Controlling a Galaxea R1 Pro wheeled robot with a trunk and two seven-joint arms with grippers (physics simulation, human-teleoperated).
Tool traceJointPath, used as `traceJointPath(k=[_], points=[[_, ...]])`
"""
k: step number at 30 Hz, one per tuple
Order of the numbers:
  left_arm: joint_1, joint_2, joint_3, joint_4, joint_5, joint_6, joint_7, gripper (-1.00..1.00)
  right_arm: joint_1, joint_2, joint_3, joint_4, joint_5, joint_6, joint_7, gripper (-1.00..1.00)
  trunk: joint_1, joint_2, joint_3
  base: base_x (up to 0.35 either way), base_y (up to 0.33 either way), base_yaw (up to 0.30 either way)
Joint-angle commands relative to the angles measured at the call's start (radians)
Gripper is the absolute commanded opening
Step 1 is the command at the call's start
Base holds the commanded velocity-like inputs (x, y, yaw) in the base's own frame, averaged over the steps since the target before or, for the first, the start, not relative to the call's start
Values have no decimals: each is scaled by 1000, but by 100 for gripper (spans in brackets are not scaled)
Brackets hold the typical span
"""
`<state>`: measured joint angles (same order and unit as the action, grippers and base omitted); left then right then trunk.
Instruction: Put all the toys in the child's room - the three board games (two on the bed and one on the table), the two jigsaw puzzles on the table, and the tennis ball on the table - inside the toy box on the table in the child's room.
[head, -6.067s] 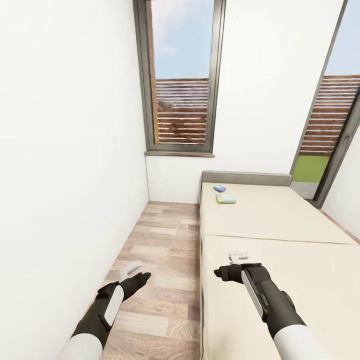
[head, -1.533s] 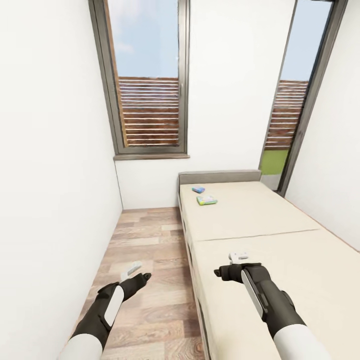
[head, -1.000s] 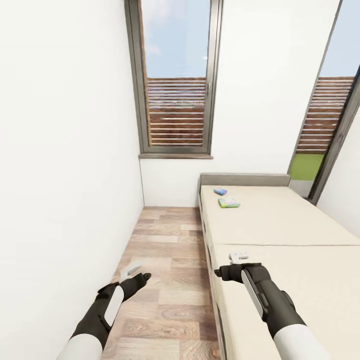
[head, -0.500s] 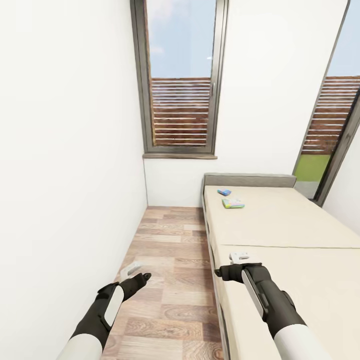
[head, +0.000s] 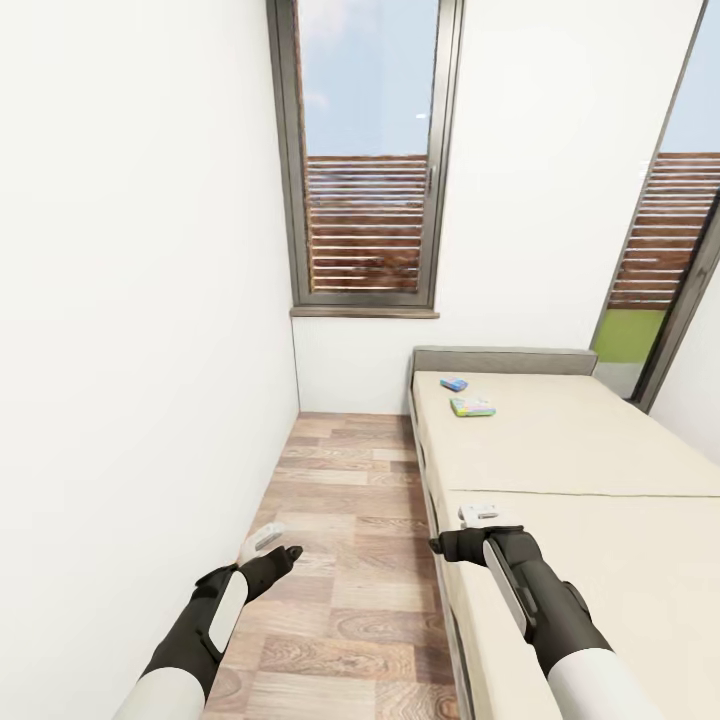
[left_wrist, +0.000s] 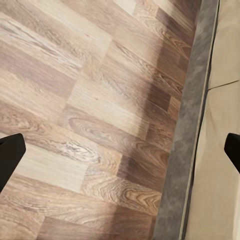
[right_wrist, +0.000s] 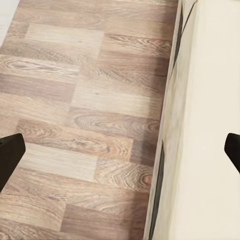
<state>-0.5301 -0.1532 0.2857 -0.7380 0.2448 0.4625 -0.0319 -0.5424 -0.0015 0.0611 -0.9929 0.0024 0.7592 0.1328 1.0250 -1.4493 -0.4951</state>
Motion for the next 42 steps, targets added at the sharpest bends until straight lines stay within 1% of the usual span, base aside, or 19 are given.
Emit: traceJointPath(k=[1,14,26,42], points=[[-1,-1,6,-1,4,7,-3,100,-1,0,0,-1,1,5,2,100,0,-1,-1,0,22,0],[-1,-2,6,-1,4,7,-4,100,-1,-5,-3,-1,-1,5,4,100,0,-1,-1,3,20,0],[-1,-2,6,-1,4,7,-4,100,-1,-6,-4,-2,-1,5,6,100,0,-1,-1,73,198,0],[-1,-2,6,-1,4,7,-3,100,-1,-7,-7,-2,-1,5,7,100,0,-1,-1,14,36,0]])
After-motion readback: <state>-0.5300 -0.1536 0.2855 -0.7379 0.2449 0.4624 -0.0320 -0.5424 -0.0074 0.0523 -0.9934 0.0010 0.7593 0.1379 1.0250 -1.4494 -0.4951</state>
